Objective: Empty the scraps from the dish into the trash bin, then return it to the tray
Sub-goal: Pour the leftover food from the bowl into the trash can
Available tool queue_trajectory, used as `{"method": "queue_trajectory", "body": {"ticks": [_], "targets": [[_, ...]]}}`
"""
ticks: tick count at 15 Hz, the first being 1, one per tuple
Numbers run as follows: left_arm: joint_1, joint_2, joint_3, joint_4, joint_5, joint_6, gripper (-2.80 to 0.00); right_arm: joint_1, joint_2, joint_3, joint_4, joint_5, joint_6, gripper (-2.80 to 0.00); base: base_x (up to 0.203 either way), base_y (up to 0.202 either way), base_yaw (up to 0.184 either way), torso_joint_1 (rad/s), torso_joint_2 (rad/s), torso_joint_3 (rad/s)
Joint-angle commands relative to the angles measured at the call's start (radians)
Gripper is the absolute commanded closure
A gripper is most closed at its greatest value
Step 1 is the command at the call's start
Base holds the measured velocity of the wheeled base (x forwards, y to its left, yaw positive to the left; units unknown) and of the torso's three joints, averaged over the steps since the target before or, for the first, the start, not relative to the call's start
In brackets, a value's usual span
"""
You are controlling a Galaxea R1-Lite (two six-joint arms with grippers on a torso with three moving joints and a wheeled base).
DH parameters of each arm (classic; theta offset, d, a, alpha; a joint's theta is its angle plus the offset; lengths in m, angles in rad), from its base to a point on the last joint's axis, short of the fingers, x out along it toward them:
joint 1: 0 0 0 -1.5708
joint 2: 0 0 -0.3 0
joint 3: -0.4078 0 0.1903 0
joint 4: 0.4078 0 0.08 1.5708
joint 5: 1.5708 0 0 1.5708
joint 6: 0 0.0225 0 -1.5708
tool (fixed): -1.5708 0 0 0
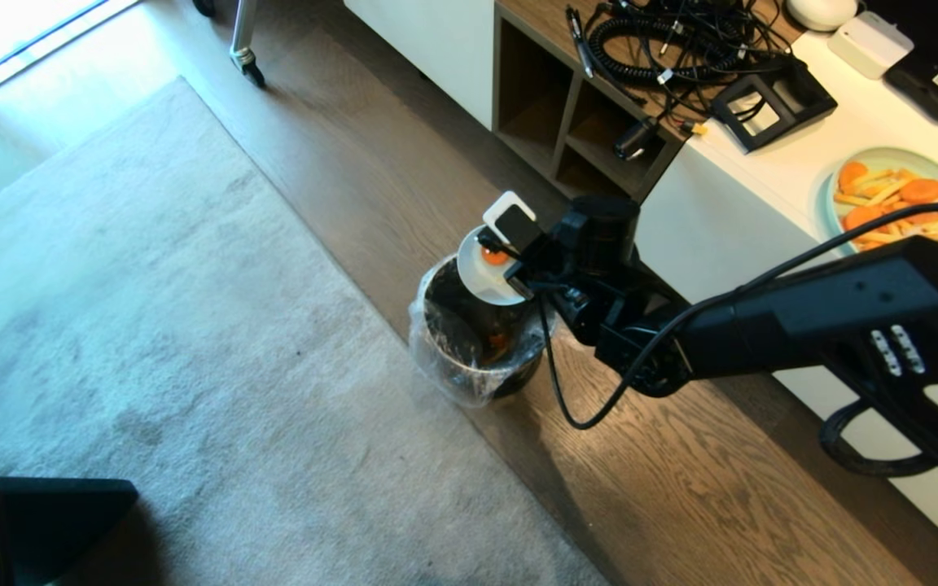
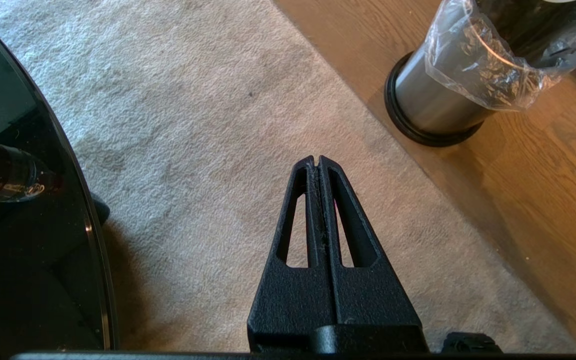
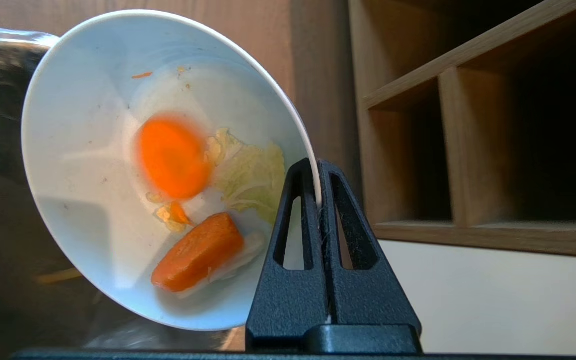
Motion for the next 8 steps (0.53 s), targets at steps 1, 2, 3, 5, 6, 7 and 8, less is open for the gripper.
{"method": "queue_trajectory", "body": {"ticks": [1, 2, 3, 5, 6, 7, 8], "targets": [[0.000, 0.000, 0.000, 0.000, 0.000, -0.001, 0.00, -0.015, 0.018, 0.012, -0.065, -0.001, -0.071, 0.00, 0.000, 0.000, 0.000, 0.000, 0.00, 0.000], [0.000, 0.000, 0.000, 0.000, 0.000, -0.001, 0.00, -0.020, 0.027, 0.012, -0.106, 0.000, -0.117, 0.00, 0.000, 0.000, 0.000, 0.000, 0.00, 0.000], [0.000, 0.000, 0.000, 0.000, 0.000, -0.001, 0.00, -0.024, 0.036, 0.011, -0.143, 0.001, -0.161, 0.00, 0.000, 0.000, 0.000, 0.000, 0.00, 0.000], [0.000, 0.000, 0.000, 0.000, 0.000, -0.001, 0.00, -0.024, 0.046, 0.012, -0.196, 0.005, -0.208, 0.00, 0.000, 0.000, 0.000, 0.000, 0.00, 0.000], [0.000, 0.000, 0.000, 0.000, 0.000, -0.001, 0.00, -0.022, 0.046, 0.014, -0.203, 0.005, -0.212, 0.00, 0.000, 0.000, 0.000, 0.000, 0.00, 0.000], [0.000, 0.000, 0.000, 0.000, 0.000, -0.001, 0.00, -0.019, 0.044, 0.014, -0.203, 0.006, -0.224, 0.00, 0.000, 0.000, 0.000, 0.000, 0.00, 0.000], [0.000, 0.000, 0.000, 0.000, 0.000, -0.001, 0.00, -0.019, 0.044, 0.012, -0.211, 0.016, -0.255, 0.00, 0.000, 0.000, 0.000, 0.000, 0.00, 0.000]]}}
